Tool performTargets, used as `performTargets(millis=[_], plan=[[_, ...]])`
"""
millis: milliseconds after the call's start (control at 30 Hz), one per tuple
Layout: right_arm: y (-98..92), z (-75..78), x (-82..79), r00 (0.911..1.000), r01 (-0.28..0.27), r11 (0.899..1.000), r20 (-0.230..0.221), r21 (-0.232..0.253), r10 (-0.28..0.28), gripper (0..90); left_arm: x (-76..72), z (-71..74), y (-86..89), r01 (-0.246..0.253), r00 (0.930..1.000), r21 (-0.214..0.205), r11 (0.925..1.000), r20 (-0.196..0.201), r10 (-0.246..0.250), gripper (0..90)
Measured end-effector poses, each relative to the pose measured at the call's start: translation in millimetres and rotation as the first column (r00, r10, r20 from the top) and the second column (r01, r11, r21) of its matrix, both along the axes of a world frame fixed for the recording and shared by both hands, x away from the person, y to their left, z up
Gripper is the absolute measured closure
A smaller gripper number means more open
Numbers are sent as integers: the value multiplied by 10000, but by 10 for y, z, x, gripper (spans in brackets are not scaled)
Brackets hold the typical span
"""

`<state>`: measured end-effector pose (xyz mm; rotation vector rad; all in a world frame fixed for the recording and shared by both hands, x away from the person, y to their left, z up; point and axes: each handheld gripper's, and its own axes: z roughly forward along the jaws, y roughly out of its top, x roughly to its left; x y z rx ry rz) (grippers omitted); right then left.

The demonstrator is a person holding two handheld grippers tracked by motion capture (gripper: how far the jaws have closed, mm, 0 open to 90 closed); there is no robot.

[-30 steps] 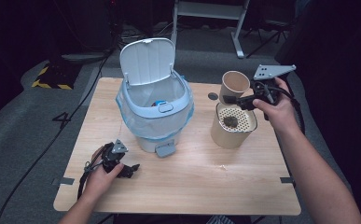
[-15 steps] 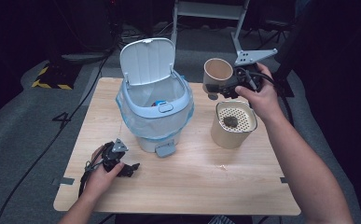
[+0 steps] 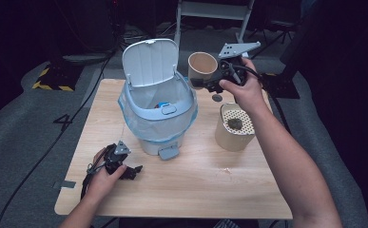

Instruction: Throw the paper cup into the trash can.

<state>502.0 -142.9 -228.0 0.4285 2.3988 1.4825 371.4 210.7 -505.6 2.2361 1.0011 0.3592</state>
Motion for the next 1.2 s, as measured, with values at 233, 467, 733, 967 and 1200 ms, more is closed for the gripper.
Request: performTargets(millis=[233,467,733,967,1200], plan=[[211,-24,80,9995,-178,9995,-238,258,184,301,1,1,1,5,10000,39,10000,34,-5,1],[481,-41,99,9982,-360,9983,-464,449,381,299,0,-1,-1,13,10000,-12,10000,-9,-13,1],[720,-81,134,9925,-355,9989,-1157,305,388,297,1,-1,-1,13,10000,-13,10000,-13,-13,1],[864,-158,174,9918,-315,9991,-1251,-295,276,298,1,-2,-1,11,10000,-11,10000,-4,-11,1],[991,-246,181,9906,-492,9929,-1323,-1087,346,297,1,-2,-1,12,10000,-13,10000,-5,-12,1]])
